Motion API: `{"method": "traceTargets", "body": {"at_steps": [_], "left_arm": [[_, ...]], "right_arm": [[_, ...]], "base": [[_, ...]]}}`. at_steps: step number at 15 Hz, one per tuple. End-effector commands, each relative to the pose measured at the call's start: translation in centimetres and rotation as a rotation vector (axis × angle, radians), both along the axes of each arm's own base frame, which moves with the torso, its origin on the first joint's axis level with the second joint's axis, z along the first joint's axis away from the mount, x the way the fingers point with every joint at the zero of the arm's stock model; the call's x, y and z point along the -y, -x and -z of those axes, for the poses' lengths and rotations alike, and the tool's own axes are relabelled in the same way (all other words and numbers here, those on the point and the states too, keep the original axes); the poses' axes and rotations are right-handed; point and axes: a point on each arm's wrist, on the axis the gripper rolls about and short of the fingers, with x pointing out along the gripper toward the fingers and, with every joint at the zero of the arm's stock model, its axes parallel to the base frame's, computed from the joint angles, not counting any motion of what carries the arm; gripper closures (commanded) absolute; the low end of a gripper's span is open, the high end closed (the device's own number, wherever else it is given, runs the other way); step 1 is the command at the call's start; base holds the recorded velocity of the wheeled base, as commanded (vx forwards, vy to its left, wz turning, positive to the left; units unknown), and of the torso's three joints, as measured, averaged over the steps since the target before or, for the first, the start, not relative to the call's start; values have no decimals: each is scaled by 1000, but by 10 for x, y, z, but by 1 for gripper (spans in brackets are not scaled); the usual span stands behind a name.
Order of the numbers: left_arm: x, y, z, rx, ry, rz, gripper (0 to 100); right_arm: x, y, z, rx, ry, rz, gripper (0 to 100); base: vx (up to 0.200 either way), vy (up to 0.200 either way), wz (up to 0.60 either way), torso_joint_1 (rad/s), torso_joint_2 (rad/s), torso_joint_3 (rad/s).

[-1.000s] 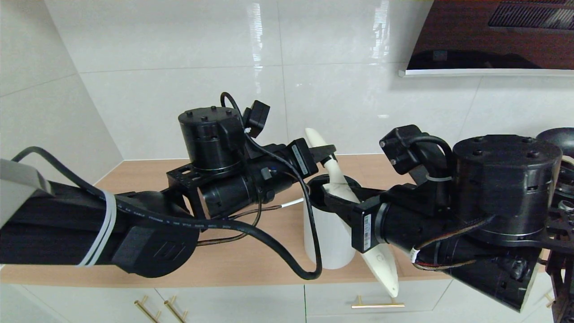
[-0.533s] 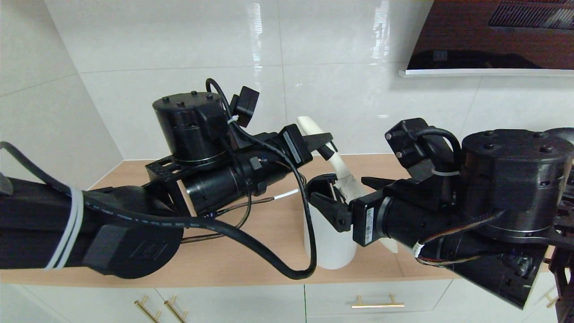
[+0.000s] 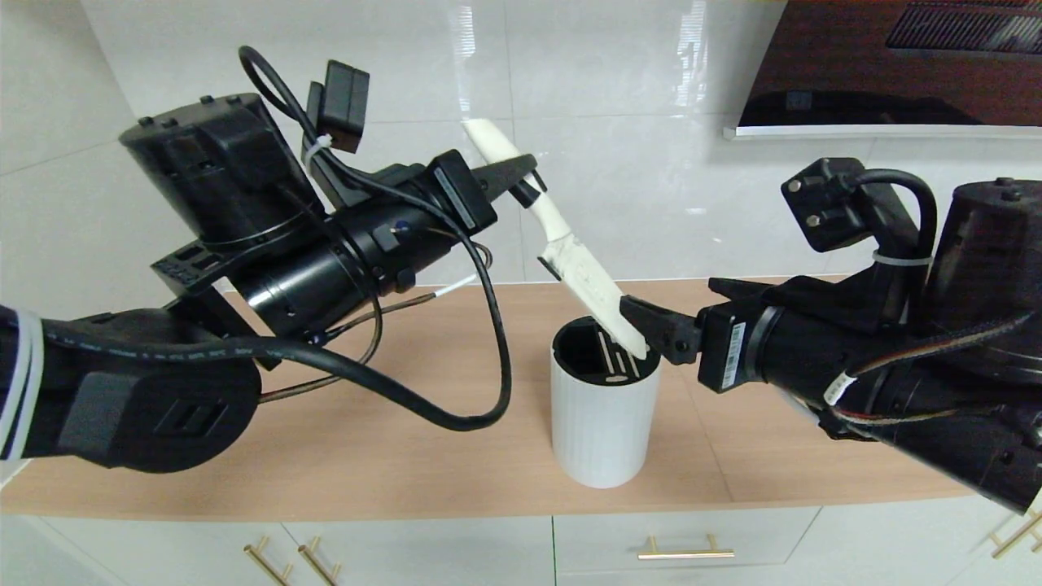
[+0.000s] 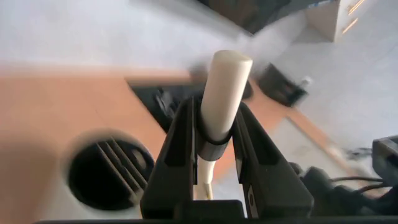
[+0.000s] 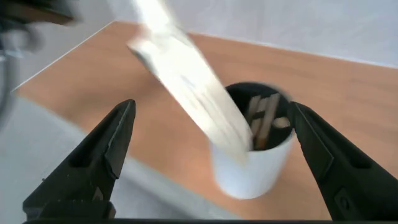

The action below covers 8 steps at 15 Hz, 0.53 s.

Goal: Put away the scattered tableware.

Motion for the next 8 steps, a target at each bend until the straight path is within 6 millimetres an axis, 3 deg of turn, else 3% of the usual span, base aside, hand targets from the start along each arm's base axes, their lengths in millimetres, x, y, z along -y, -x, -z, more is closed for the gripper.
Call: {"method": "traceTargets", "body": {"at_steps": [1, 2, 4, 5, 8], "left_arm": [[-2, -3, -10, 60, 11, -14, 100], [2, -9, -17, 127, -10, -31, 100], [3, -11, -13, 163, -60, -54, 100], [5, -15, 6, 189, -132, -70, 100], [13, -29, 24, 286, -230, -113, 100]], "right_arm": [[11, -3, -7, 19, -16, 35, 0], [12, -2, -8, 26, -15, 38, 0], [13, -3, -8, 25, -14, 41, 0], [17, -7, -7, 23, -9, 62, 0], [17, -9, -6, 18, -4, 67, 0]], "base": [[0, 0, 0, 0, 0, 0], [0, 0, 0, 0, 0, 0], [0, 0, 0, 0, 0, 0], [0, 0, 0, 0, 0, 0], [0, 0, 0, 0, 0, 0]]}}
